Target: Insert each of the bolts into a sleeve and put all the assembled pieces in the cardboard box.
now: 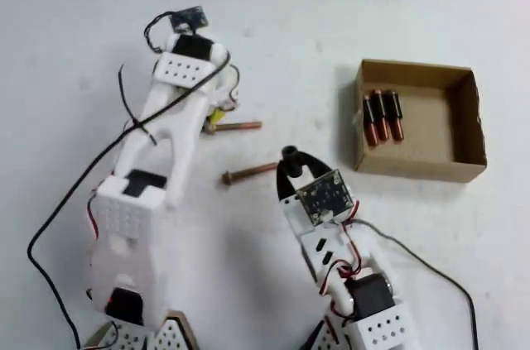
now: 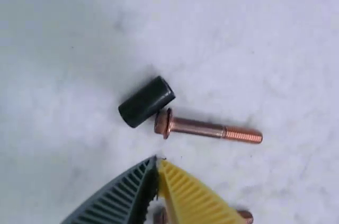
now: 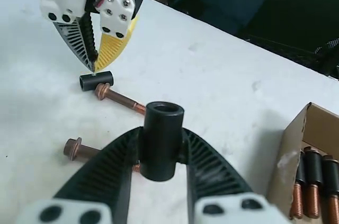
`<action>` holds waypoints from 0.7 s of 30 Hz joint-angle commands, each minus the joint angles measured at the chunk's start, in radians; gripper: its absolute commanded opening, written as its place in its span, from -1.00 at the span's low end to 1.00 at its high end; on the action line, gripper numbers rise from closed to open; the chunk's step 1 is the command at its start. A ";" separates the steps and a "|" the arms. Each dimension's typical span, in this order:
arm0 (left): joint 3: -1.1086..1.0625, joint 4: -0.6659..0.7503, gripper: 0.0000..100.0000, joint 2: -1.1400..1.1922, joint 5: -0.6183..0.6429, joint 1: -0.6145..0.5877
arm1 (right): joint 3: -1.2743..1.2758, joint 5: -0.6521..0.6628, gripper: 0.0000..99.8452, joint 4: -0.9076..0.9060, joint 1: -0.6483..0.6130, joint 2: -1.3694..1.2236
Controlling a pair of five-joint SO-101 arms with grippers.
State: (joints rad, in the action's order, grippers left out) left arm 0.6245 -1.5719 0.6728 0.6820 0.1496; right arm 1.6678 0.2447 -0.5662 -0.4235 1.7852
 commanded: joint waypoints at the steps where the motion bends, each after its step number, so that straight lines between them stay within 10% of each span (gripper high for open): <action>1: 0.114 -0.008 -0.94 0.033 0.129 0.036 | 0.023 -0.008 -0.97 0.007 0.007 0.010; 21: 0.241 -0.009 -0.94 0.127 0.199 0.051 | 0.023 -0.006 -0.97 0.001 0.007 0.010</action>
State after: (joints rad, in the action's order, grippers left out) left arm 0.8209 -1.5719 0.8140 0.8339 0.1880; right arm 1.6678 0.2447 -0.5662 -0.4235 1.7852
